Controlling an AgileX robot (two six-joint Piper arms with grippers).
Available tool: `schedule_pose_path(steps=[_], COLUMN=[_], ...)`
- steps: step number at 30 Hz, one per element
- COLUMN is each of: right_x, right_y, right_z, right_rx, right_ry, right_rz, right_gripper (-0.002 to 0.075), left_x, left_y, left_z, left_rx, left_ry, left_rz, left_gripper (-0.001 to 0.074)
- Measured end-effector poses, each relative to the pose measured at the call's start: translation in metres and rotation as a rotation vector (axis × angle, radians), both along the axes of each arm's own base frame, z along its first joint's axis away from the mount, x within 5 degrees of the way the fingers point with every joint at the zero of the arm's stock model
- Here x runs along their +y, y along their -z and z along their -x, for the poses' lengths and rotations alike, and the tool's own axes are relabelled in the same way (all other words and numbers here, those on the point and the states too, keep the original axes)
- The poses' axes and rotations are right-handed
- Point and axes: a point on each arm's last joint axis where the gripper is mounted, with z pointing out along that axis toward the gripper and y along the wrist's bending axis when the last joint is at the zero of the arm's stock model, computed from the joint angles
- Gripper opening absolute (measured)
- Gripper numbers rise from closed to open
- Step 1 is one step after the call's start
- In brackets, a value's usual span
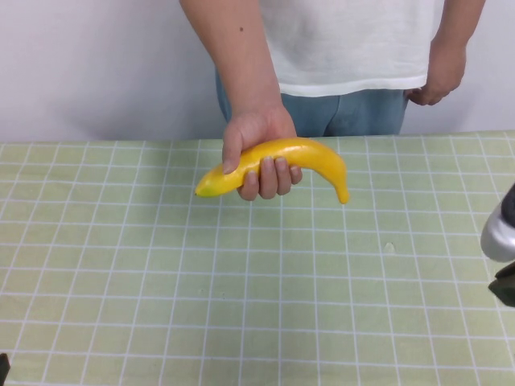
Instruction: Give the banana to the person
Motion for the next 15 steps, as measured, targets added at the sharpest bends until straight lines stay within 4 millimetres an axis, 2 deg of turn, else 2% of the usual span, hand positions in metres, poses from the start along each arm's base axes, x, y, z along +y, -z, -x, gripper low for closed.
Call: schedule_pose_path(steps=[5, 7, 10, 12, 15], right_x=[-0.015, -0.027, -0.041, -0.052, -0.068], right_y=[-0.008, -0.015, -0.022, -0.019, 0.004], right_z=[0.004, 0.006, 0.011, 0.02, 0.033], right_rx=[-0.1, -0.204, -0.404, -0.523, -0.647], right_ry=[0.03, 0.063, 0.118, 0.168, 0.272], right_rz=[0.019, -0.013, -0.15, -0.259, -0.39], right_gripper=[-0.0007, -0.0007, -0.0007, -0.0007, -0.0007], left_x=[0.0, 0.0, 0.0, 0.0, 0.0], left_y=[0.0, 0.0, 0.0, 0.0, 0.0], left_z=[0.0, 0.0, 0.0, 0.0, 0.0], left_rx=[0.0, 0.0, 0.0, 0.0, 0.0], left_ry=[0.0, 0.0, 0.0, 0.0, 0.0], left_rz=[0.0, 0.0, 0.0, 0.0, 0.0], left_gripper=[0.0001, 0.0001, 0.0001, 0.0001, 0.0001])
